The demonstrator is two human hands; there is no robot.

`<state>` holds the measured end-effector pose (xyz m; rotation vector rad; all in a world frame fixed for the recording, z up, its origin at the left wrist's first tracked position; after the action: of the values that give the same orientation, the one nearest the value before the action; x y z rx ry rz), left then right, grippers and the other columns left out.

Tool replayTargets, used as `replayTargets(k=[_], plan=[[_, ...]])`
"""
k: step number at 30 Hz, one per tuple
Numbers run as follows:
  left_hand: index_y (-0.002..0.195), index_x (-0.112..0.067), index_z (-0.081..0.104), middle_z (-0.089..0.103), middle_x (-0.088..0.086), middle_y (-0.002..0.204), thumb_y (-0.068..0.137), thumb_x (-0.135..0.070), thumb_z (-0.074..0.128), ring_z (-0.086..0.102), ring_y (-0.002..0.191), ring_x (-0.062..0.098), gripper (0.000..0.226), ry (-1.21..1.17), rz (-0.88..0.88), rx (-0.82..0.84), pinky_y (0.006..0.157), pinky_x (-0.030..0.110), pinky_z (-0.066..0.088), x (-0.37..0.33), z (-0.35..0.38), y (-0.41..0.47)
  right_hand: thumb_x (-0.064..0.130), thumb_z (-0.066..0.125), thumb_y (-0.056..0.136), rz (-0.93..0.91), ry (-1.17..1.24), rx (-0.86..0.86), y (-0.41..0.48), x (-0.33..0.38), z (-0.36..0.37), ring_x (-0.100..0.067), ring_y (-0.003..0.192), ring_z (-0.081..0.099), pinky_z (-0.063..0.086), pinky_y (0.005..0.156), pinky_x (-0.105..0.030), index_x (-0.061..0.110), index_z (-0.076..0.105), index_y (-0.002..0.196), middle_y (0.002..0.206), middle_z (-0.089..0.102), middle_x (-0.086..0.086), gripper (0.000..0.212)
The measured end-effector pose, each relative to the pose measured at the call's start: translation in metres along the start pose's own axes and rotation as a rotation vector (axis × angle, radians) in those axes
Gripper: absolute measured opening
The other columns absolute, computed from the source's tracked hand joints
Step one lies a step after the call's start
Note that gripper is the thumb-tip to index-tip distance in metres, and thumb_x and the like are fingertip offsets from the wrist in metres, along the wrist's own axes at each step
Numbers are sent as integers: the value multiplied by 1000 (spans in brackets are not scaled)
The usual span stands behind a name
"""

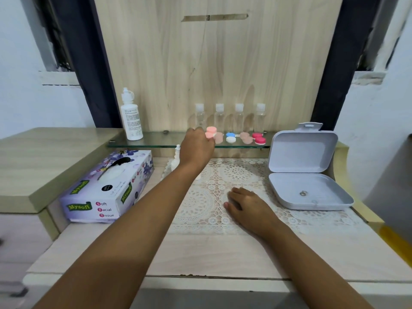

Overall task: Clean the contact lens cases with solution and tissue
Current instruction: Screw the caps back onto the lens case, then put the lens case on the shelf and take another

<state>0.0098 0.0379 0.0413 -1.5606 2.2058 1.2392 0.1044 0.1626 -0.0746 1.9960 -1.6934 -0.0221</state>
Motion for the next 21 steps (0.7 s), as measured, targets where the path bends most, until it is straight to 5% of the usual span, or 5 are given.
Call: replayTargets(k=[10,21], plan=[[113,2,56,49,20,121,94,-20,50,58,98,33,30,143,-113,88,69,30,37,11,17,16,32,49,90,-21,36,-54,0,-3,2,-16,78,45,30,69,-26,10,48,72,74,48,2,29],[120,-5,47,45,15,122,94,-24,48,55,100,33,32,138,-4,24,69,34,41,2,23,13,32,49,88,-42,31,-68,1,-4,3,-16,74,44,28,65,-26,10,46,69,72,45,3,29]])
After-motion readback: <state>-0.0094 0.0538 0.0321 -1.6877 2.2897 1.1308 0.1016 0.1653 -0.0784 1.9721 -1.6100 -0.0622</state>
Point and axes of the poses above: each hand's wrist, its own y-axis towards the middle knuckle, its own z-axis out of the palm, x = y × z, the point moved 2 cm from there along y, towards the middle knuckle
